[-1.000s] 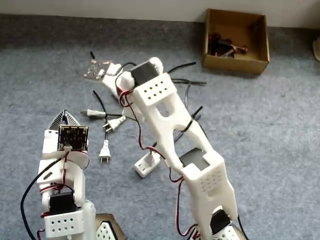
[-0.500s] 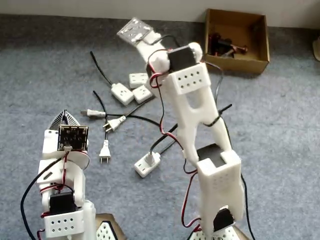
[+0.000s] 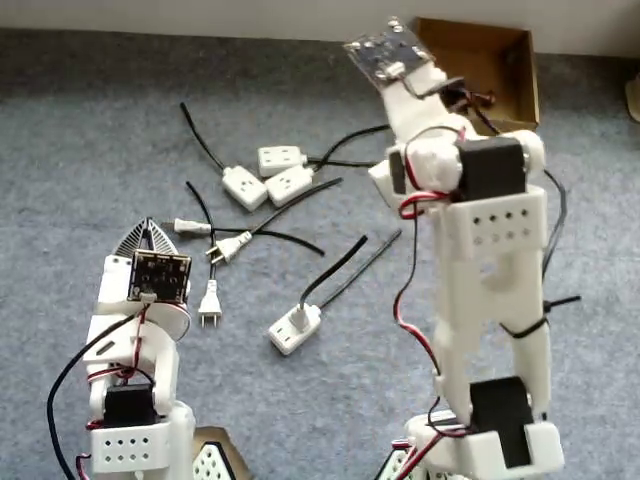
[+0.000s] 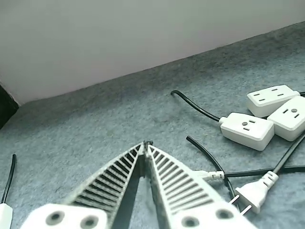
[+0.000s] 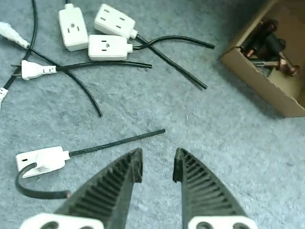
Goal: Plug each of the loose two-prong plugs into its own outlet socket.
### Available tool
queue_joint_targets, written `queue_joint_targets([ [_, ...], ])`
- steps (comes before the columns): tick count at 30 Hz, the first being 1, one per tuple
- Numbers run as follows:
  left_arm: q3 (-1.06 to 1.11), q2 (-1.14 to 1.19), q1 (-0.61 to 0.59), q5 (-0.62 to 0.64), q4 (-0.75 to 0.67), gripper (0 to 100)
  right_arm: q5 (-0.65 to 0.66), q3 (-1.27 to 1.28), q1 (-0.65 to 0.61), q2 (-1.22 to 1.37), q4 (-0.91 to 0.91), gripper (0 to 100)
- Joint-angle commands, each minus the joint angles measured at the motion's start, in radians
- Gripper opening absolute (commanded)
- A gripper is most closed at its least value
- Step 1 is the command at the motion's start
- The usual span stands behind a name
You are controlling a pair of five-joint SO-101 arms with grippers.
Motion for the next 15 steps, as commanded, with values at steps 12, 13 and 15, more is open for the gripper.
queue_joint_targets([
  [12, -0.064, -0.01, 0.168, -0.078, 0.206, 13, -0.046, 0.825, 0.147, -0.487, -0.407, 10.9],
  [13, -0.074, -0.008, 0.185, -0.08, 0.222, 13, -0.048, 0.875, 0.145, -0.513, -0.433, 10.9],
  [15, -0.108, -0.004, 0.228, -0.08, 0.269, 13, -0.083, 0.966, 0.145, -0.552, -0.499, 10.9],
])
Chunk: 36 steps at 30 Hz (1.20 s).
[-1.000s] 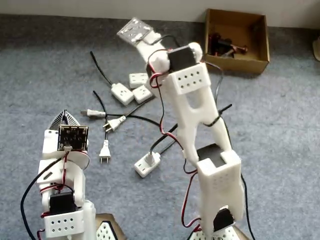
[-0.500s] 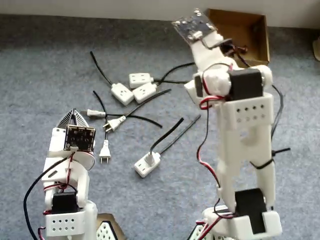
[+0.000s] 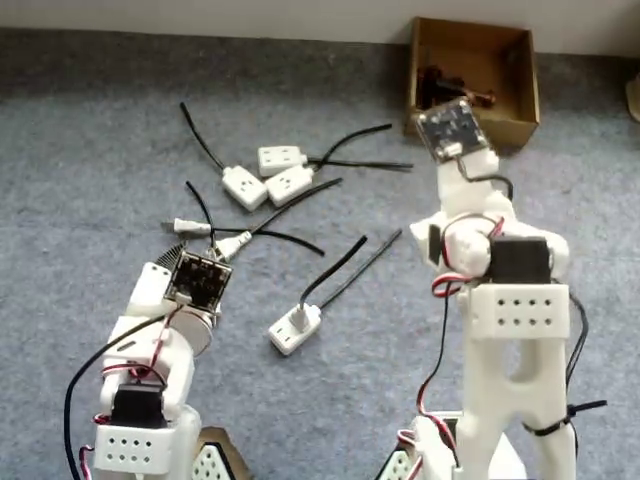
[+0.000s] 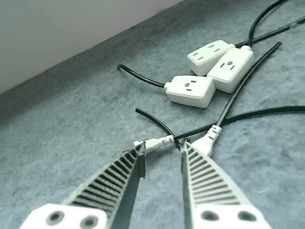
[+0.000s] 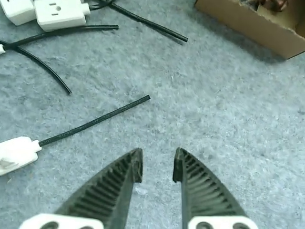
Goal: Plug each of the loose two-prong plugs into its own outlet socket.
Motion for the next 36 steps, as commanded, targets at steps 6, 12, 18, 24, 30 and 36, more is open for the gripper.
queue_joint_targets([
  [6, -0.199, -0.002, 0.193, -0.009, 0.224, 13, -0.089, 0.226, 0.015, -0.096, -0.176, 10.9],
  [12, -0.249, -0.001, 0.275, -0.009, 0.373, 20, -0.13, 0.248, 0.016, -0.097, -0.202, 10.9],
  [18, -0.254, 0.001, 0.28, -0.009, 0.407, 22, -0.14, 0.341, 0.016, -0.094, -0.271, 10.9],
  [24, -0.302, 0.031, 0.277, -0.008, 0.414, 22, -0.141, 0.358, 0.012, -0.093, -0.271, 10.9],
  [30, -0.492, 0.358, 0.291, -0.003, 0.416, 22, -0.143, 0.364, 0.012, -0.093, -0.269, 10.9],
  [36, -0.568, 0.608, 0.43, -0.003, 0.451, 22, -0.143, 0.409, 0.015, -0.102, -0.297, 10.9],
])
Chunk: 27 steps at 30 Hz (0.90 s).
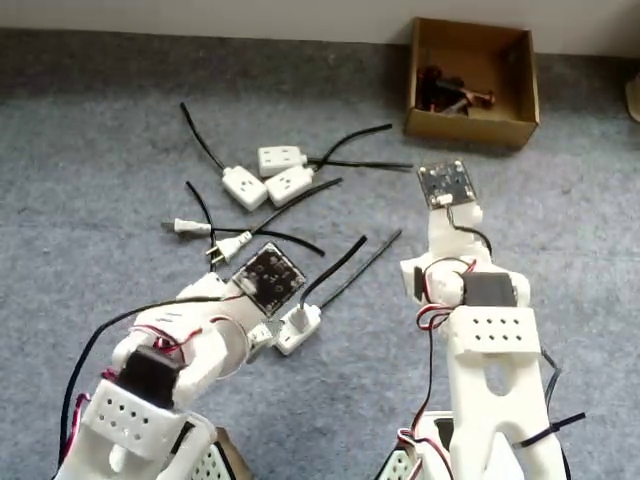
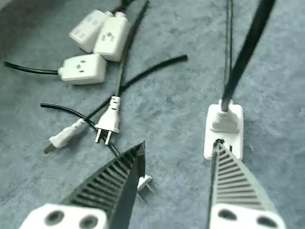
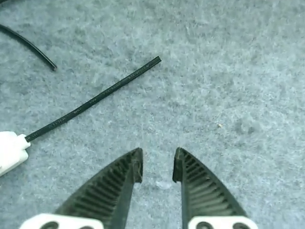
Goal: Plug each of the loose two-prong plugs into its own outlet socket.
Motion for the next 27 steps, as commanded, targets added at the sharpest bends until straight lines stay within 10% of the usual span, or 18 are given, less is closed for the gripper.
queue_joint_targets([
  [1, -0.07, 0.107, 0.067, 0.002, 0.003, 22, -0.009, -0.004, 0.01, -0.039, -0.036, 10.9],
  [27, 0.001, 0.55, 0.067, 0.097, -0.397, 22, -0.008, 0.002, 0.005, -0.031, -0.036, 10.9],
])
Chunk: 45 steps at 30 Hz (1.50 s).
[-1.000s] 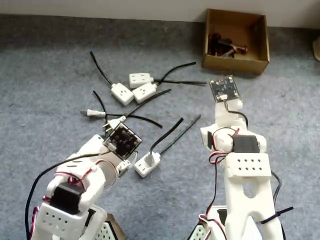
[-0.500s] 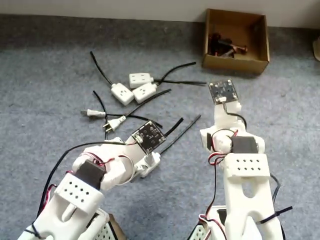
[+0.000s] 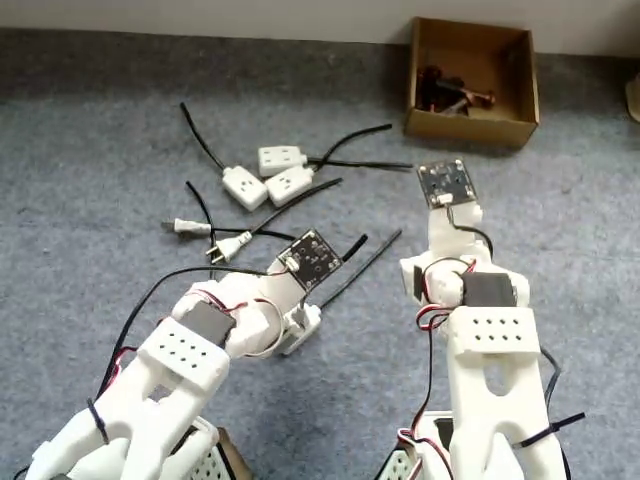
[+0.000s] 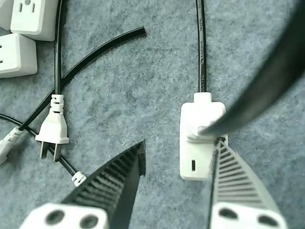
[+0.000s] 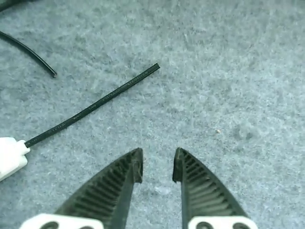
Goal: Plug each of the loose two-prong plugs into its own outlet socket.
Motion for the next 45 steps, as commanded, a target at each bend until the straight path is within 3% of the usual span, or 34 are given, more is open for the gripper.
queue_joint_targets([
  [1, -0.015, 0.036, 0.01, 0.058, -0.031, 22, -0.008, 0.001, 0.005, -0.031, -0.021, 10.9],
  [15, -0.031, 0.041, 0.079, 0.114, -0.028, 22, -0.008, 0.001, 0.005, -0.031, -0.021, 10.9],
  [20, -0.105, 0.041, 0.079, 0.117, 0.068, 22, -0.005, 0.001, 0.005, -0.031, -0.021, 10.9],
  [45, -0.012, 0.05, 0.105, 0.112, -0.026, 22, -0.002, 0.001, 0.005, -0.031, -0.018, 10.9],
])
